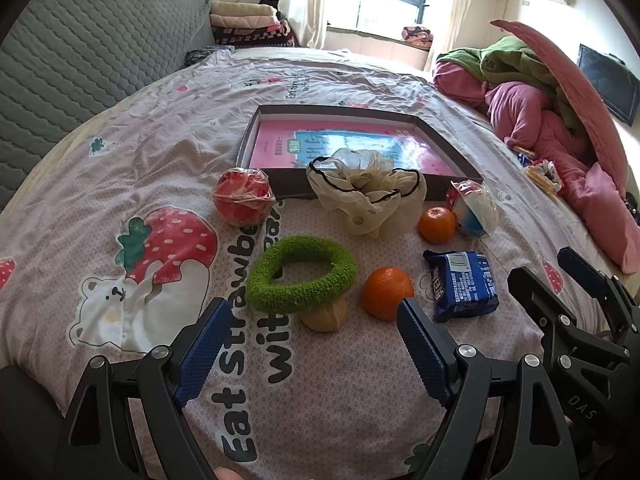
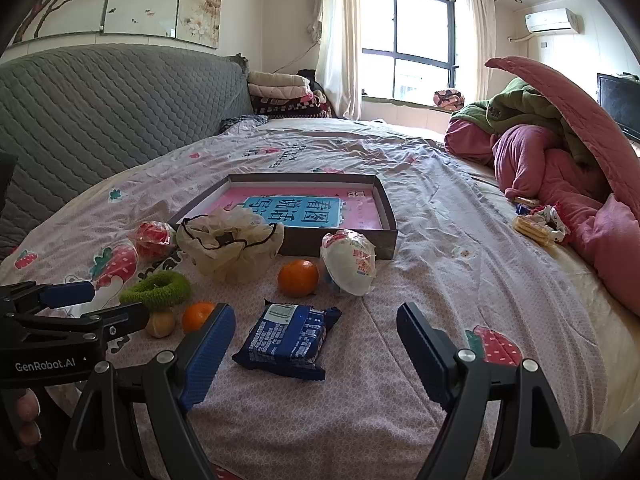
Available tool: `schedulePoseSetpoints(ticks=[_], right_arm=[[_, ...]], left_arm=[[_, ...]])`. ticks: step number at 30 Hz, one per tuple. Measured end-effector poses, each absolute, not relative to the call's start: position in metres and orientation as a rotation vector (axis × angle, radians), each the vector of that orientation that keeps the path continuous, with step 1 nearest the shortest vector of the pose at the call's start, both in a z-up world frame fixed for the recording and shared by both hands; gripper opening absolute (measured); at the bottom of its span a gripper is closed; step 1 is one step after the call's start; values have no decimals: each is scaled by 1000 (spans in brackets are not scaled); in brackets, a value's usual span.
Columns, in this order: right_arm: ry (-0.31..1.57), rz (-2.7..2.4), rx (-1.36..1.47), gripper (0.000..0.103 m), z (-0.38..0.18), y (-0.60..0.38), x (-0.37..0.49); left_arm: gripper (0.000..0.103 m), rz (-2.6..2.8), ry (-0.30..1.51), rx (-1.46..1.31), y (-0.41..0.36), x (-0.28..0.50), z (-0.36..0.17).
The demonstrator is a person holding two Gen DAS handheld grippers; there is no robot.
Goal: Organize objects
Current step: 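Move the left tool toward the green fuzzy ring while the right tool approaches the blue snack packet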
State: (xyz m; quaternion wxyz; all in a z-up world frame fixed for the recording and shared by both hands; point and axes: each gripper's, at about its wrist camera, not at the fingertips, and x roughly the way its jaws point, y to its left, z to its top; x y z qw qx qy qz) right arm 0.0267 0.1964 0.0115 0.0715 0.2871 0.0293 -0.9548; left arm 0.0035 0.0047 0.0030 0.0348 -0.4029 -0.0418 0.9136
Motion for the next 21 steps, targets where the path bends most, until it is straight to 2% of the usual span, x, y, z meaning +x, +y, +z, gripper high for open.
schedulePoseSetpoints(ticks=[21], right_arm=[[86,-2873,848,83,13,197,28]], left_arm=[[85,2816,-117,-1223,6,4,8]])
